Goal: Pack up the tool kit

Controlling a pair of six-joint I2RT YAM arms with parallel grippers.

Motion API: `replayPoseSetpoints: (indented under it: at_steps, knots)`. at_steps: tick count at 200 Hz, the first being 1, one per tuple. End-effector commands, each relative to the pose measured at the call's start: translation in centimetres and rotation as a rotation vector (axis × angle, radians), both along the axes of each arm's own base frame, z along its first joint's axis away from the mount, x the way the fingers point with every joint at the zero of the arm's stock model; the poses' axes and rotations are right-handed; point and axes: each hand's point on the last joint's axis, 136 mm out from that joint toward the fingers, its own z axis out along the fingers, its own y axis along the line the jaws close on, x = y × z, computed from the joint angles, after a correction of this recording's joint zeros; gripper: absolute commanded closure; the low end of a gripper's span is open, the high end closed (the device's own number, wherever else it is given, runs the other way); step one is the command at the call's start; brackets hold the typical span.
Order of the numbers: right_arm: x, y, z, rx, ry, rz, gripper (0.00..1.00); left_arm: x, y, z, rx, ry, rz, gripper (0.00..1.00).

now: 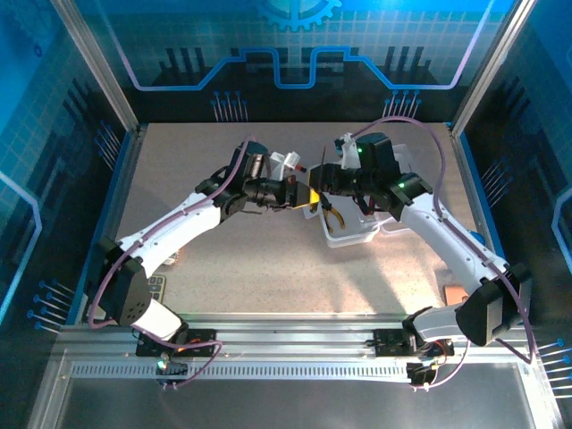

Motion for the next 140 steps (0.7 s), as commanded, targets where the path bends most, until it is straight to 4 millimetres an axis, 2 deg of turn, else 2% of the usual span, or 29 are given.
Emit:
replayPoseSetpoints:
  at_steps: [1, 34, 70, 81, 92, 109, 118, 140]
  knots:
    - [0.9, 0.2, 1.7, 0.005, -0.058, -0.018, 0.70, -0.2, -1.0, 2.3, -0.056, -0.045, -0.041, 1.00]
    - [1.1, -0.6, 1.7, -0.024, -0.067, -0.039, 1.00, -0.5, -0.9, 3.1, -0.068, -0.061, -0.049, 1.00]
    - [1.4, -2.8, 2.1, -0.045, -0.078, -0.070, 1.00, -0.7, -0.8, 4.0, -0.072, -0.084, -0.055, 0.99]
    - [1.5, -3.8, 2.4, -0.052, -0.083, -0.082, 1.00, -0.6, -0.7, 3.9, -0.061, -0.087, -0.049, 0.89]
    - [1.7, -5.0, 2.6, -0.065, -0.087, -0.094, 1.00, -0.2, -0.6, 3.9, -0.055, -0.089, -0.043, 0.71]
    - [2.0, -7.1, 2.8, -0.095, -0.090, -0.122, 1.00, 0.3, -0.5, 4.1, -0.052, -0.092, -0.035, 0.59]
    - [2.1, -8.1, 2.8, -0.120, -0.089, -0.132, 1.00, 0.7, -0.3, 4.3, -0.049, -0.094, -0.027, 0.44]
    - [2.5, -10.8, 2.2, -0.228, -0.087, -0.169, 1.00, 2.2, 1.1, 4.4, -0.023, -0.094, 0.014, 0.18]
